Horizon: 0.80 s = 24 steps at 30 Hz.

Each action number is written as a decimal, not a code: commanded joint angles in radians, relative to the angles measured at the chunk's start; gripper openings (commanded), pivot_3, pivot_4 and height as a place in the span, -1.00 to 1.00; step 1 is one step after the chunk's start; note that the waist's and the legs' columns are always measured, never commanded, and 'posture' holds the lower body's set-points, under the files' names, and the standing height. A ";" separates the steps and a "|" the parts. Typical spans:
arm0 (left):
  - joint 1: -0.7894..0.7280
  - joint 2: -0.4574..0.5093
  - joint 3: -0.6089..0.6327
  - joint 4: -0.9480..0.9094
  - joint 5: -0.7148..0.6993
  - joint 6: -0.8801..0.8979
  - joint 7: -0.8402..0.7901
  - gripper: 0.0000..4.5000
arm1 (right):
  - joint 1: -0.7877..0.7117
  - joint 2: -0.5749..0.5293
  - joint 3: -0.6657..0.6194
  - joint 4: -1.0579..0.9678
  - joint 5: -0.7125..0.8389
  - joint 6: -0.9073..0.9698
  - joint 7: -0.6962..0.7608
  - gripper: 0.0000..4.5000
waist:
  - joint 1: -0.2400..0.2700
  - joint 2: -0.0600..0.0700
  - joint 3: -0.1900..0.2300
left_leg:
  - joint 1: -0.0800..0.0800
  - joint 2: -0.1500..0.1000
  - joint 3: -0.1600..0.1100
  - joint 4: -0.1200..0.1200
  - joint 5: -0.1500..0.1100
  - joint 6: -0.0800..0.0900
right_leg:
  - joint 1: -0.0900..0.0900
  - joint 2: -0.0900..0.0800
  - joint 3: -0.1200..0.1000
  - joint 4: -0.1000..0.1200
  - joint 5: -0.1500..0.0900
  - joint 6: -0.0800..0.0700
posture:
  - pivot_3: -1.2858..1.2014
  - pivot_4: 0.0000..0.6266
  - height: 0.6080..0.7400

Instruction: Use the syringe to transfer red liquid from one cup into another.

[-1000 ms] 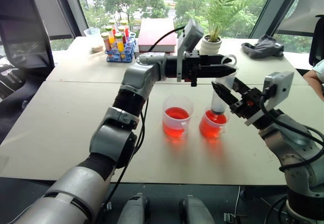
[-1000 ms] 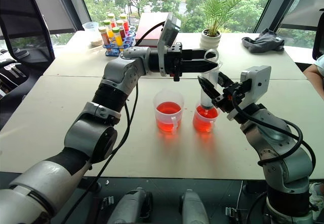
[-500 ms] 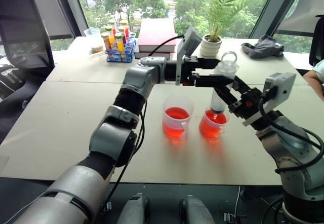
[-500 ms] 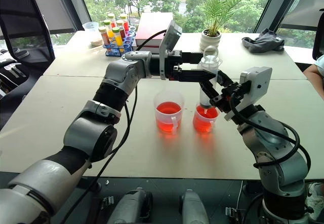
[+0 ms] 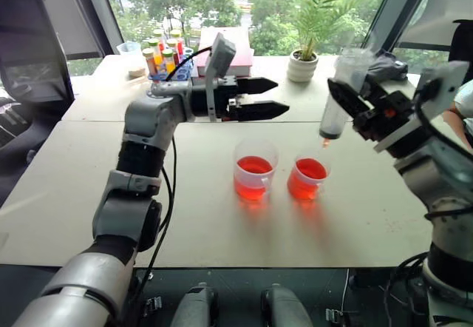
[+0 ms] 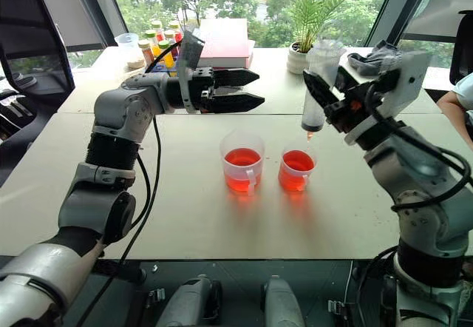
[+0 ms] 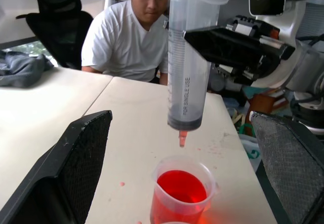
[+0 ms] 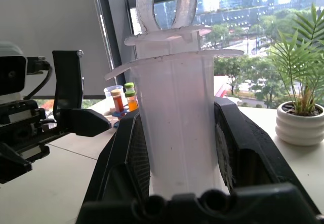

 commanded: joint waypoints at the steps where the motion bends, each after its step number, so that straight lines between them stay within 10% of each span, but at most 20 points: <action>1: 0.058 0.048 0.026 -0.150 -0.054 0.061 0.027 0.99 | -0.109 -0.109 -0.120 0.140 0.142 0.251 -0.135 -0.39 | 0.001 0.000 0.000 | 0.000 0.000 0.000 0.000 0.000 0.000 | 0.000 -0.001 0.000 0.000 0.000 0.000 | 0.03 -0.52 1.00; 10: 0.200 0.117 0.019 -0.321 -0.093 0.113 0.101 0.99 | -0.180 -0.264 -0.007 0.477 0.033 0.688 -0.145 -0.39 | -0.004 0.000 0.000 | -0.001 0.000 0.001 -0.001 0.000 0.000 | 0.000 -0.004 0.001 -0.002 0.000 -0.001 | 0.03 -0.52 1.00; 22: 0.306 0.177 0.027 -0.432 -0.142 0.144 0.160 0.99 | -0.129 -0.208 0.235 0.880 -0.260 0.443 0.114 -0.39 | -0.005 0.000 0.000 | 0.000 0.000 0.004 0.000 0.000 0.000 | -0.001 0.000 0.001 -0.002 0.000 0.000 | 0.03 -0.52 1.00; 24: 0.318 0.189 0.030 -0.437 -0.146 0.146 0.168 1.00 | -0.137 -0.202 0.239 0.895 -0.281 0.433 0.142 0.08 | -0.006 0.000 -0.001 | 0.000 0.000 0.003 0.000 0.000 0.000 | 0.000 0.001 0.001 -0.002 0.000 0.000 | 0.03 -0.52 1.00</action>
